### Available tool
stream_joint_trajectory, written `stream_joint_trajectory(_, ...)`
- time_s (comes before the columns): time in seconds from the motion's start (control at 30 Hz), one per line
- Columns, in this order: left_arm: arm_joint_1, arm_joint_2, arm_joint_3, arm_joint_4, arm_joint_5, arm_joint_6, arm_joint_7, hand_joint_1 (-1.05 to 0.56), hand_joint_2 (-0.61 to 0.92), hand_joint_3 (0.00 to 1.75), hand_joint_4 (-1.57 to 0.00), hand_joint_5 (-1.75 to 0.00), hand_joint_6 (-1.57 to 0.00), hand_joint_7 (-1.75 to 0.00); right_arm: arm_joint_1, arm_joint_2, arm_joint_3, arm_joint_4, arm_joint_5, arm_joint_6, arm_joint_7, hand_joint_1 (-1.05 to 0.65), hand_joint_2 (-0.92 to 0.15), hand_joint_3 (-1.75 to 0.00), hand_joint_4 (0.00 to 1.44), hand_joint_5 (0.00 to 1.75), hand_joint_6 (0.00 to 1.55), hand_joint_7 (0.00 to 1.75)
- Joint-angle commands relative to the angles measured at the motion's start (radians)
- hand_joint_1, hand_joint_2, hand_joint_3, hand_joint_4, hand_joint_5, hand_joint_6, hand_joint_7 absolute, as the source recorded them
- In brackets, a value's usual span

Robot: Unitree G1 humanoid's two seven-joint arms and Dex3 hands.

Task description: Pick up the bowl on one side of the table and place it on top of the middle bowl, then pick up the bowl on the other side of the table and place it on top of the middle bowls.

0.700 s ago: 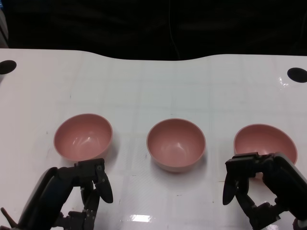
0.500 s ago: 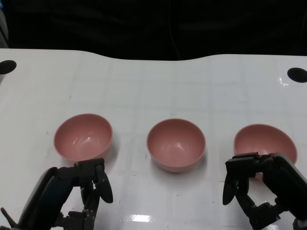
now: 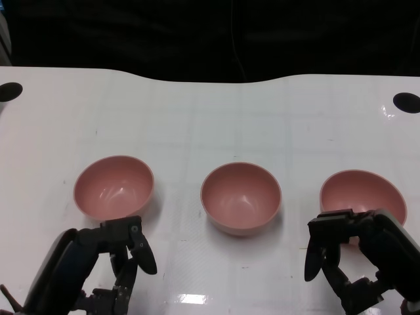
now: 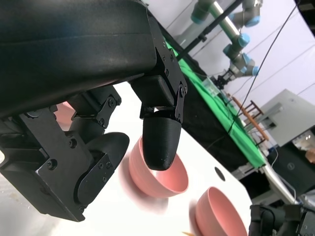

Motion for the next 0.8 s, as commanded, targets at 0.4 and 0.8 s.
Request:
stream_joint_trajectory(0.4, -0.003, -0.022, 0.023, 0.012, -0.043, 0.000, 0.011, 0.01, 0.37, 1.22, -0.70, -1.40, -0.81, -0.84, 0.000, -0.006, -0.002, 0.001, 0.013, -0.008, 0.000, 0.28, -0.04, -1.71, 0.99, 1.69, 0.95, 1.29)
stream_joint_trajectory(0.8, 0.038, -0.015, 0.037, -0.274, 0.353, 0.361, 0.065, -0.33, 0.92, 0.04, -0.12, -0.76, -0.37, -0.11, -0.007, 0.000, 0.003, -0.004, 0.007, -0.003, -0.002, 0.31, -0.04, -1.72, 0.99, 1.68, 0.96, 1.29)
